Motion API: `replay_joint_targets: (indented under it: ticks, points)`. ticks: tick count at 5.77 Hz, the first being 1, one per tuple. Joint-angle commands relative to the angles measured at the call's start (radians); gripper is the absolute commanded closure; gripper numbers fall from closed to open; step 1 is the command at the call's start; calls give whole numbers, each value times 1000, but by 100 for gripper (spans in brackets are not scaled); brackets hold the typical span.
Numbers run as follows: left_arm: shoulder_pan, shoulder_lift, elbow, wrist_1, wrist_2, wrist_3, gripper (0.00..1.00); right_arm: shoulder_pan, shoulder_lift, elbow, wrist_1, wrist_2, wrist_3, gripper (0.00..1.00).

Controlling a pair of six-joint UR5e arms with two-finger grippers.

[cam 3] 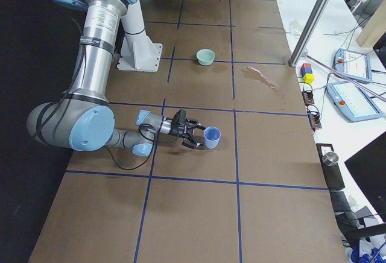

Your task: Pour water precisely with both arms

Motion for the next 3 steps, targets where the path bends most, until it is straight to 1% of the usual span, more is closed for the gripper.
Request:
replay_joint_targets:
  ticks: [1,3]
  points:
    - [-2,0,-1,0,0,0,0,0,15,-27,1,1,-6,1]
    - [-2,0,-1,0,0,0,0,3,27,-30,3,3,-22,1]
